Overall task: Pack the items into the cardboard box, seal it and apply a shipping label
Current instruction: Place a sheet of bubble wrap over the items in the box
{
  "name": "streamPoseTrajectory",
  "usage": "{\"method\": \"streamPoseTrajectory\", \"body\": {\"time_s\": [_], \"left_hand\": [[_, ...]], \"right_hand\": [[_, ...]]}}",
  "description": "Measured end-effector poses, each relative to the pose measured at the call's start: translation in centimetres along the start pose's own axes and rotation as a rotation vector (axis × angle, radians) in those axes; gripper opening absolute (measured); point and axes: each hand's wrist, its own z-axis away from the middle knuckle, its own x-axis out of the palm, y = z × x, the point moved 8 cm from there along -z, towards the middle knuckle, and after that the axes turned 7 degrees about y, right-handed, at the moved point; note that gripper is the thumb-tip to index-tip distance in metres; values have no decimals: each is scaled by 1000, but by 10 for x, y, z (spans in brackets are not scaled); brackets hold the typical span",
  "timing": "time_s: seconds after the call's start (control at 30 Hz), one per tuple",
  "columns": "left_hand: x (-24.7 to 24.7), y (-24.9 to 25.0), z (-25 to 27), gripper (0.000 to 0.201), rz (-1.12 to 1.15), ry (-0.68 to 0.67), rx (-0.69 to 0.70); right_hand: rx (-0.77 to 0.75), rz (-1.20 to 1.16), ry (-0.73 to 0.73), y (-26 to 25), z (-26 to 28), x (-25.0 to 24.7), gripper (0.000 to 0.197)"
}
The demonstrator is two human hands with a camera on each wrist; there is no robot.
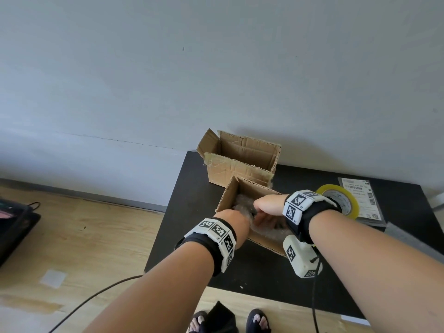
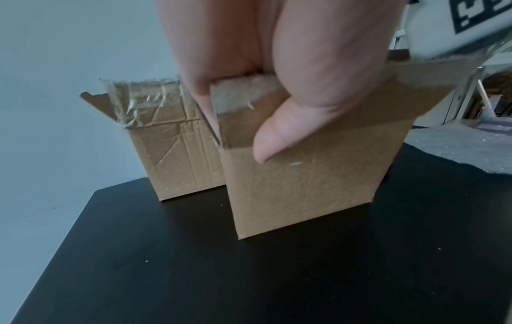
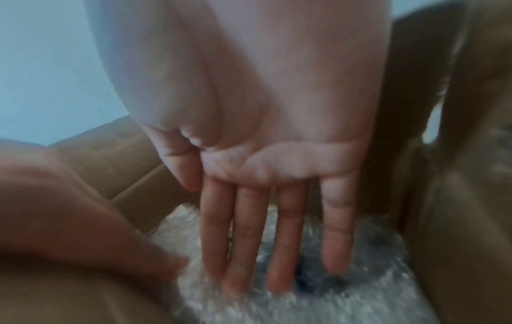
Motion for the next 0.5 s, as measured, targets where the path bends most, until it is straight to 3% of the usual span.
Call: {"method": "streamPoseTrajectory", "body": {"time_s": [0.13,0.27,0.33,0.5], "left_hand": [[8,-2,4,25,1,-62,-30],[10,0,6,37,-24,-161,-60],[8,2,4,41,-50,-169,-59],[1,5,-1,46,-72,-195,-73]], "right_hand": [[-20,-34,21,-2,2,1,34],[-11,-29,9,-1,-1,-1,22],[-31,-58,32,-5,3,-9,26],[-49,8,-106,-8,11,-4,41]]}}
